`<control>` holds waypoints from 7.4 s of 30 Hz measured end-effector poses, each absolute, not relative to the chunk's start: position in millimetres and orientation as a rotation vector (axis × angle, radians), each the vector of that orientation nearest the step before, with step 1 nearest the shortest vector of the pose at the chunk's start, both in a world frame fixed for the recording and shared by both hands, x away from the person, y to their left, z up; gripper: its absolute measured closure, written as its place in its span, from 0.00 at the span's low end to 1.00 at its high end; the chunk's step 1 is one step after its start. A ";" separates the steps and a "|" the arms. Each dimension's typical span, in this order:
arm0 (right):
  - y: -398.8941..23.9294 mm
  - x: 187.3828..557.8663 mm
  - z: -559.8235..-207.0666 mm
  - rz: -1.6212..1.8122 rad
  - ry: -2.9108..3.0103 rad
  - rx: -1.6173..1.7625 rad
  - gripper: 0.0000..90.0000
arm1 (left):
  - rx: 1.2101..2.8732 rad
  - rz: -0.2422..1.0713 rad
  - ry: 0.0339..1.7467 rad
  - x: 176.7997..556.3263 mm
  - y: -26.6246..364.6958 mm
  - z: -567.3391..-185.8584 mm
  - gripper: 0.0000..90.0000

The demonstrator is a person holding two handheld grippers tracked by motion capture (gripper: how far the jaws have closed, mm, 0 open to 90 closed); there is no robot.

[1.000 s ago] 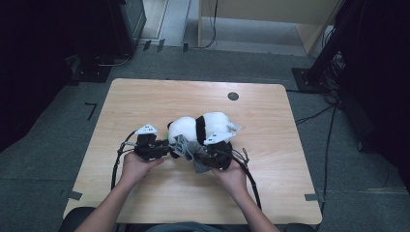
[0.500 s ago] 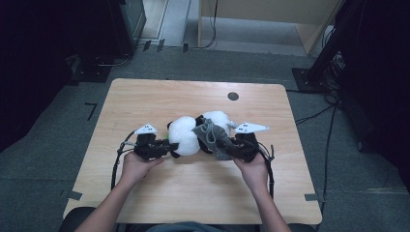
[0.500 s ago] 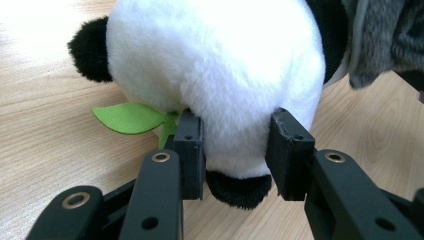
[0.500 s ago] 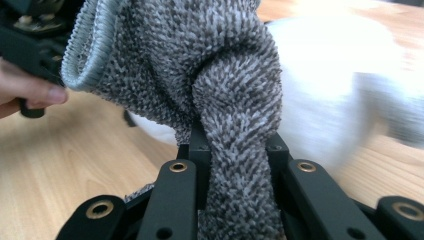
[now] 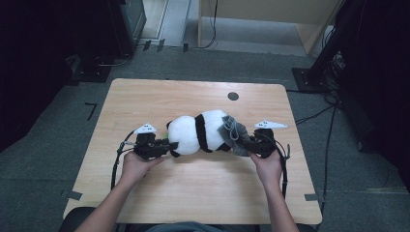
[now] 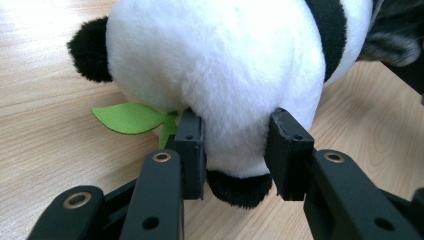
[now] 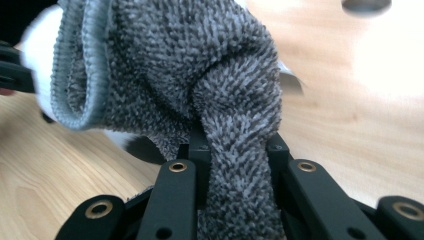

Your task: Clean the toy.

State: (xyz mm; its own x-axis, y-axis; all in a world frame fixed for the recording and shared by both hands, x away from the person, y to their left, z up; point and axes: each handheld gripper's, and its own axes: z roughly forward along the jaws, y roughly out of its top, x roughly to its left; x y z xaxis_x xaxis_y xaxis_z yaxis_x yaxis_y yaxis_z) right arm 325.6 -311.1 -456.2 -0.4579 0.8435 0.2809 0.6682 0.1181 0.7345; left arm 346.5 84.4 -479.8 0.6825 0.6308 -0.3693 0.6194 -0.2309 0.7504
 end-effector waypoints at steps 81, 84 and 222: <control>-299.2 336.5 -475.1 1.168 2.230 1.591 0.85 | 1.927 0.019 0.989 349.0 85.6 -479.3 0.72; -299.3 339.2 -481.2 1.122 2.259 1.619 0.85 | 1.926 0.016 0.991 349.3 86.0 -479.5 0.72; -382.4 351.6 -485.4 1.007 2.125 1.606 0.43 | 1.907 0.007 0.996 352.2 87.3 -479.2 0.73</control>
